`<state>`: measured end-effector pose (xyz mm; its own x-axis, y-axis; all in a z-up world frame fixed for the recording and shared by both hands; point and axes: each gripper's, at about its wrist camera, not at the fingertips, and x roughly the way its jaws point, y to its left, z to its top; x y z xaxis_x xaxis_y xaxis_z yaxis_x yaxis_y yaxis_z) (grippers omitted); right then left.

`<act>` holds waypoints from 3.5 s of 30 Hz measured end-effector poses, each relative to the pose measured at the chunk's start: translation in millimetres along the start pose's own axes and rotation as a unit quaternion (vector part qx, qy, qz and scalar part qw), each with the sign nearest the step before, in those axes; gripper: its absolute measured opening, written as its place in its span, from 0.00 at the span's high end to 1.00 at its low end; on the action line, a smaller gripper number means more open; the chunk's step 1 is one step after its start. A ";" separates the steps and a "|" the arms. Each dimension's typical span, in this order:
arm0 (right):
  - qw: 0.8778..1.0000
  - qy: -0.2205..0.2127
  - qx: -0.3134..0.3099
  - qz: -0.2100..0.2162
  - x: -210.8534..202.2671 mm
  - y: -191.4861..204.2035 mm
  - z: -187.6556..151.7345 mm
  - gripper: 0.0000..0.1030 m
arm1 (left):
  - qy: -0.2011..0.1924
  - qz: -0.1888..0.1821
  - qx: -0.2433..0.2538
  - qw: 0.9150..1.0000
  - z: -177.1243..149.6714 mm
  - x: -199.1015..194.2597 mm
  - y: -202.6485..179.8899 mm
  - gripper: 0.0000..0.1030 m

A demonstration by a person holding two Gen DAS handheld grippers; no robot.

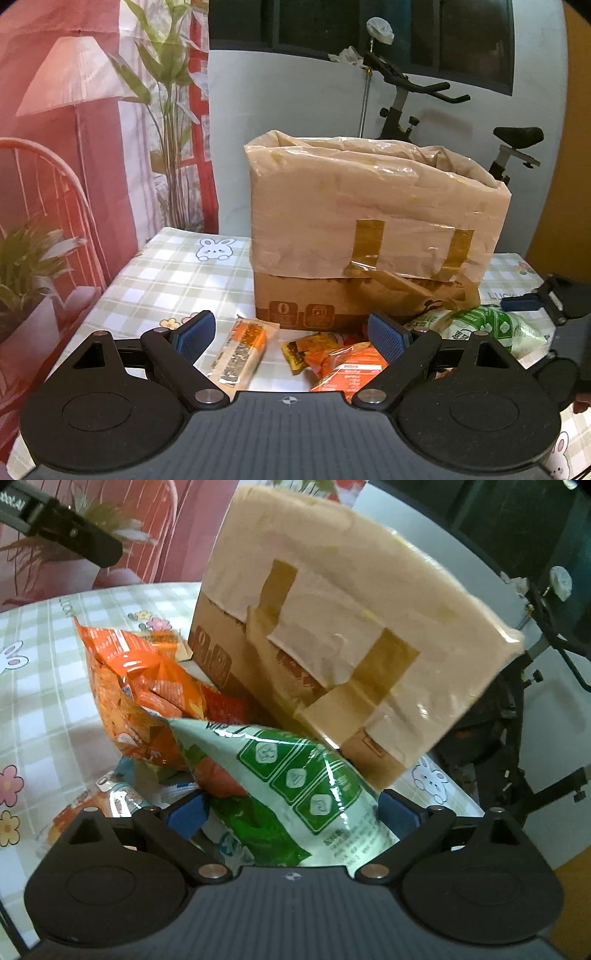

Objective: Organize snacks
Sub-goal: 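Grasp the white-green snack bag with the right tool while the left tool grasps the orange packet, then carry the white-green bag with the right tool while the left tool carries the orange packet to the box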

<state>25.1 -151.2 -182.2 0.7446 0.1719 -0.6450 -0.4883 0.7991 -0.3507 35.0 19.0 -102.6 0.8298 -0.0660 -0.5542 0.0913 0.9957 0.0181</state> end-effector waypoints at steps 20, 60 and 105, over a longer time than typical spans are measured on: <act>0.992 -0.045 0.120 -0.002 -51.3 -7.6 -12.2 0.35 | 0.011 -0.014 -0.021 1.000 -2.5 3.0 -3.6 0.11; 0.980 -0.055 0.186 -0.038 -69.8 4.4 -22.8 0.36 | 0.160 -0.076 -0.272 0.946 -31.8 81.0 2.0 0.12; 0.925 -0.232 0.300 -0.017 -201.0 -82.6 52.5 0.38 | -0.068 -0.075 -0.018 0.995 67.4 -47.5 -5.7 0.40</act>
<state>-60.3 -221.5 12.1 0.9381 0.2576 -0.2315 -0.2231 0.9607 0.1649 32.2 12.0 -20.3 0.8756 -0.2195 -0.4304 0.2014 0.9756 -0.0879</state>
